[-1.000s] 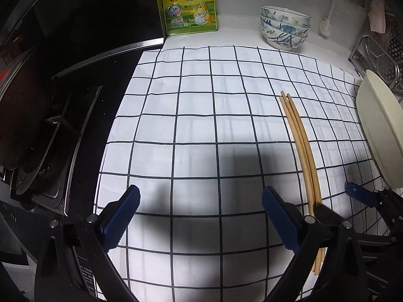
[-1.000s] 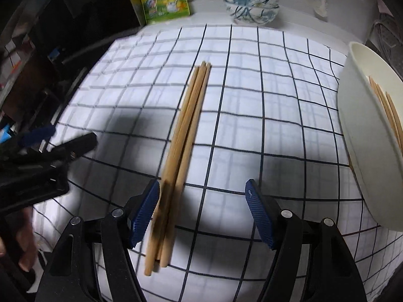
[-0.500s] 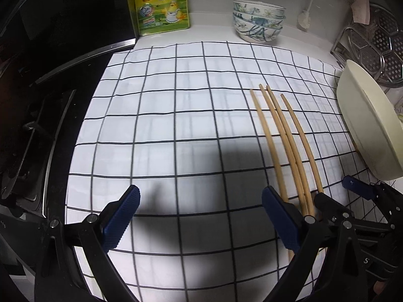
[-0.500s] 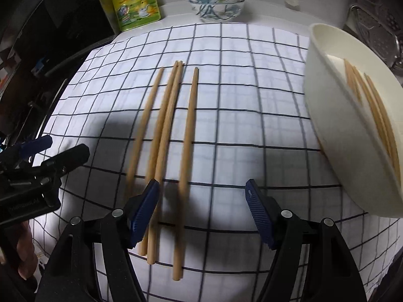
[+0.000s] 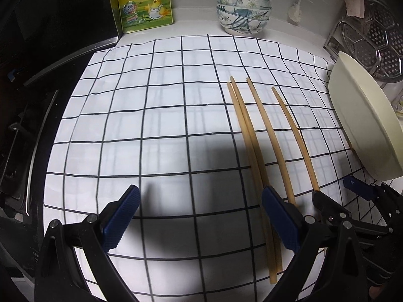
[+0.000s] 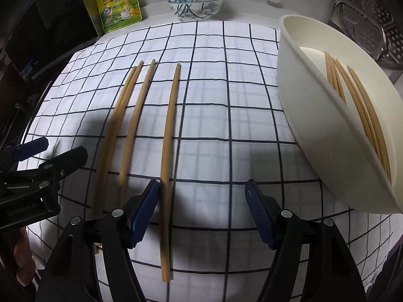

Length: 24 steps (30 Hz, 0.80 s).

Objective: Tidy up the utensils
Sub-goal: 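Close the right tool on one chopstick while the left tool grasps another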

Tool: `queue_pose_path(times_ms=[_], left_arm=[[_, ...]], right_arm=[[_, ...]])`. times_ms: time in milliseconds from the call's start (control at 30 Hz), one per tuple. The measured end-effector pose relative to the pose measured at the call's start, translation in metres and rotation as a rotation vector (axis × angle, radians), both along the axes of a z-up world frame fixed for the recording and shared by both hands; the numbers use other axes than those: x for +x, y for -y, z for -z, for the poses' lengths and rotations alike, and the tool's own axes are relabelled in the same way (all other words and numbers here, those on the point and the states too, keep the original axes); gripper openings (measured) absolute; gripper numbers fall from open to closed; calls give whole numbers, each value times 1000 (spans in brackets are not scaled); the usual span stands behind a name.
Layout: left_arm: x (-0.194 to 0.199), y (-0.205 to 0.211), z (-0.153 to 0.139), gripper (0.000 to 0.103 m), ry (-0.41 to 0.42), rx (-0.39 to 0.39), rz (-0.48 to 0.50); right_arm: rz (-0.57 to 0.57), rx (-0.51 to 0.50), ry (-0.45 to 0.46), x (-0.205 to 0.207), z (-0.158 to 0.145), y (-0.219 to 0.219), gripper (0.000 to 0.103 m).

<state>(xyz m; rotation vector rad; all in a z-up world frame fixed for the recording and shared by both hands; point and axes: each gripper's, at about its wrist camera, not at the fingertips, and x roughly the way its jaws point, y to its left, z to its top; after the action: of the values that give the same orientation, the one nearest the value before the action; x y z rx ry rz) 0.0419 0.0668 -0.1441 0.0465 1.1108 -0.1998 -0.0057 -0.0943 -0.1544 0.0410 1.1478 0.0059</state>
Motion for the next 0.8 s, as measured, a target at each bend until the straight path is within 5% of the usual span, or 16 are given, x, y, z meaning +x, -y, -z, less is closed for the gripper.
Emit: queue_pose_path(times_ms=[800], left_arm=[[12, 11, 14, 93, 4, 102, -22]], right_arm=[[-13, -35, 19, 7, 3, 4, 67]])
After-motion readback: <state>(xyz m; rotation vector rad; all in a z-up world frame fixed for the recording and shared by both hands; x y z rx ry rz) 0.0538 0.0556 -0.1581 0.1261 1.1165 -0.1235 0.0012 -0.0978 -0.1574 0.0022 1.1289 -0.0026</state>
